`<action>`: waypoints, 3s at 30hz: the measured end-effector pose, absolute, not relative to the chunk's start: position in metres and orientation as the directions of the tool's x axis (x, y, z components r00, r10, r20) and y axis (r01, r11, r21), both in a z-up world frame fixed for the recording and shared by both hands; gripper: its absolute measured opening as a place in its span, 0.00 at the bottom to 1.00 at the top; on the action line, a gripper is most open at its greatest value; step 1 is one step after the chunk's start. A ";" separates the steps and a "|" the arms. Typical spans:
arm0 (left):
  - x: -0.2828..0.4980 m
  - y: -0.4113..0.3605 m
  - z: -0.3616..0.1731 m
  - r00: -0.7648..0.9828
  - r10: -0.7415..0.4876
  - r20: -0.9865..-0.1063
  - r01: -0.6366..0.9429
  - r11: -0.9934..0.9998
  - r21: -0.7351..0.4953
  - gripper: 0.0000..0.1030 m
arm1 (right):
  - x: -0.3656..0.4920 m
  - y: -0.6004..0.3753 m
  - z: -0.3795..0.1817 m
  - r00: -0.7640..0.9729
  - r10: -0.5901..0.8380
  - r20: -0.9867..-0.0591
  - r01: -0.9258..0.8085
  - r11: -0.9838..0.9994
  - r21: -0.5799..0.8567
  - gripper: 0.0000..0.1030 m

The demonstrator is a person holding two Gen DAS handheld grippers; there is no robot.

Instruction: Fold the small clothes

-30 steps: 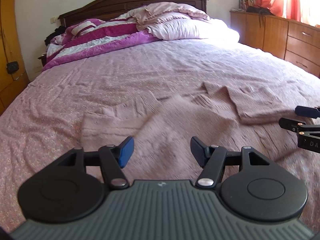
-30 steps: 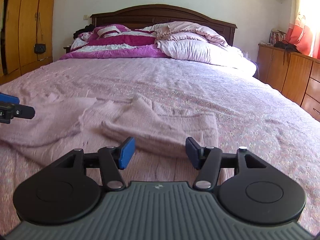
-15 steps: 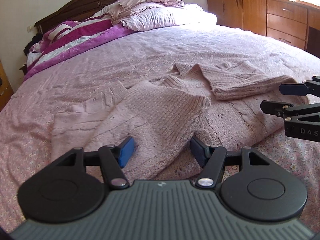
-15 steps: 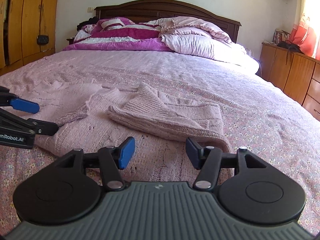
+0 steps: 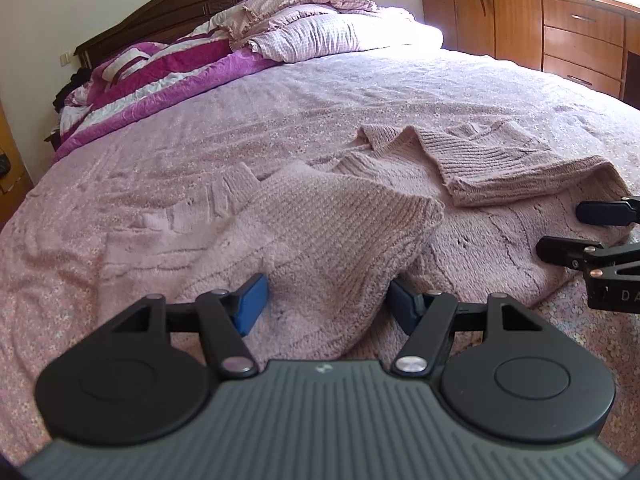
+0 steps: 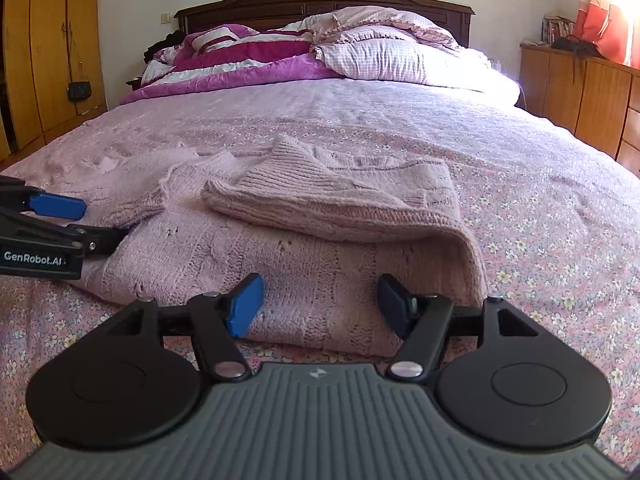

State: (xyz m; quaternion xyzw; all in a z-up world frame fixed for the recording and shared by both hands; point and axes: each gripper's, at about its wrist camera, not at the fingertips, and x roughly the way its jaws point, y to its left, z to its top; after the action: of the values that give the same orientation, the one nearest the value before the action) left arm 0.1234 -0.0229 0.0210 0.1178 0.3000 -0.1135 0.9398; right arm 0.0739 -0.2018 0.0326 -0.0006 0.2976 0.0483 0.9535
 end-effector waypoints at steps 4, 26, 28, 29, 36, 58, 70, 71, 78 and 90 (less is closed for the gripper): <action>0.125 -0.020 0.023 0.799 -0.150 -0.583 0.282 0.949 0.142 0.48 | 0.075 -0.200 0.036 0.815 0.095 -0.571 -0.104 0.994 0.018 0.69; 0.121 0.033 0.063 0.843 -0.155 -0.514 0.173 0.985 -0.013 0.13 | 0.099 -0.175 0.067 0.870 0.151 -0.470 -0.261 0.949 -0.178 0.69; 0.126 0.043 0.066 0.853 -0.126 -0.507 0.146 0.989 -0.002 0.13 | 0.105 -0.170 0.061 0.852 0.178 -0.493 -0.303 0.934 -0.187 0.69; 0.129 0.048 0.067 0.856 -0.108 -0.506 0.127 0.992 0.004 0.12 | 0.108 -0.169 0.057 0.842 0.189 -0.505 -0.320 0.929 -0.185 0.69; 0.152 0.078 0.069 0.861 -0.018 -0.507 0.051 0.997 0.051 0.12 | 0.124 -0.182 0.050 0.838 0.201 -0.507 -0.315 0.938 -0.148 0.41; 0.247 0.127 0.018 0.777 0.077 -0.625 0.002 0.992 0.124 0.13 | 0.237 -0.260 0.025 0.811 -0.081 -0.579 0.019 0.993 -0.114 0.12; 0.231 0.148 0.045 0.773 -0.018 -0.634 -0.014 0.999 -0.045 0.43 | 0.231 -0.262 0.049 0.819 -0.092 -0.566 0.062 0.995 -0.072 0.39; 0.229 0.147 0.050 0.777 -0.042 -0.628 0.002 0.998 -0.065 0.45 | 0.229 -0.262 0.055 0.824 -0.076 -0.562 0.050 0.997 -0.062 0.46; 0.215 0.137 0.052 0.787 -0.068 -0.614 0.031 0.997 -0.070 0.54 | 0.208 -0.261 0.083 0.841 0.117 -0.528 -0.079 0.993 0.093 0.59; 0.212 0.159 0.011 0.764 0.027 -0.644 -0.082 0.995 -0.055 0.72 | 0.215 -0.261 0.026 0.788 0.173 -0.590 -0.099 0.983 0.156 0.67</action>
State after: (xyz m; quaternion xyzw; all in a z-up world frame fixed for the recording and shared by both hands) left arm 0.2121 0.1589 0.0110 -0.0401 0.3420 0.0289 0.9384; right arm 0.2145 -0.2607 0.0262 0.0585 0.3172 0.0721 0.9438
